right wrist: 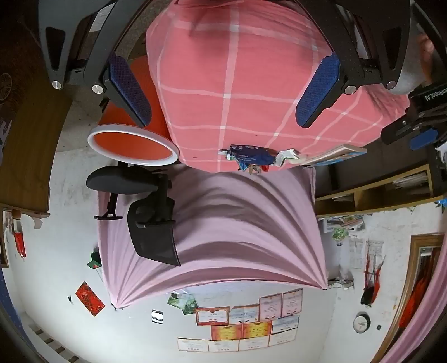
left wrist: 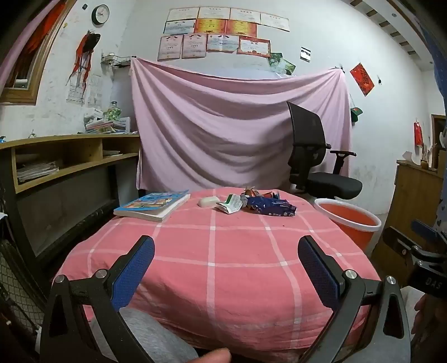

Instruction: Collect trash

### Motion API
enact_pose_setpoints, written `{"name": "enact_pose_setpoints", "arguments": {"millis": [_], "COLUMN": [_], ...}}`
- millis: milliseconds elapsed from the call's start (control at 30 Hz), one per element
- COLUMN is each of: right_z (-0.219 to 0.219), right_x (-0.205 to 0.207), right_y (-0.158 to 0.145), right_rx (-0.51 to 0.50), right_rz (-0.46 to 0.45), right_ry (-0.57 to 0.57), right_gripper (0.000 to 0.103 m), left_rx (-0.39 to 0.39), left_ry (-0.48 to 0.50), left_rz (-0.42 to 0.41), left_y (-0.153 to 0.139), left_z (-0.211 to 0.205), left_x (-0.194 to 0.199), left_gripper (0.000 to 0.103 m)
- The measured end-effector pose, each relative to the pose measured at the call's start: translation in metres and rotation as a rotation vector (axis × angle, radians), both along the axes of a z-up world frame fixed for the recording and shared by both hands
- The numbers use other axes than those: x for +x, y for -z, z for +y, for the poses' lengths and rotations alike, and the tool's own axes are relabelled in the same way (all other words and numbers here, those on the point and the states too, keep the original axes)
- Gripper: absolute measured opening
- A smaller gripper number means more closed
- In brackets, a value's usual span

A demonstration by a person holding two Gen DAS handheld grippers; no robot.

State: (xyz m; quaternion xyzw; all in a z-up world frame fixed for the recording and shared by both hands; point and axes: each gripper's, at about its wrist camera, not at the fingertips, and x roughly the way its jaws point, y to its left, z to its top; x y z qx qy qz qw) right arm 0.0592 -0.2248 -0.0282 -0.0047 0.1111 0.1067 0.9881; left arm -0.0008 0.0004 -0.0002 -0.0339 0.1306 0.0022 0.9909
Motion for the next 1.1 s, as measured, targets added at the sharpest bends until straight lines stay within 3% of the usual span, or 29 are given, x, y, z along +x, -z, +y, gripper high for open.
{"name": "enact_pose_setpoints", "arguments": {"millis": [1100], "right_z": [0.000], "right_x": [0.000], "right_y": [0.001], "right_rx": [0.001], "right_rz": [0.005], "right_ry": [-0.001], "right_gripper": [0.103], "left_rx": [0.004], "left_ry": [-0.001], "left_rz": [0.011], "left_y": [-0.003], "left_z": [-0.006], "left_x": [-0.002], "left_gripper": [0.100]}}
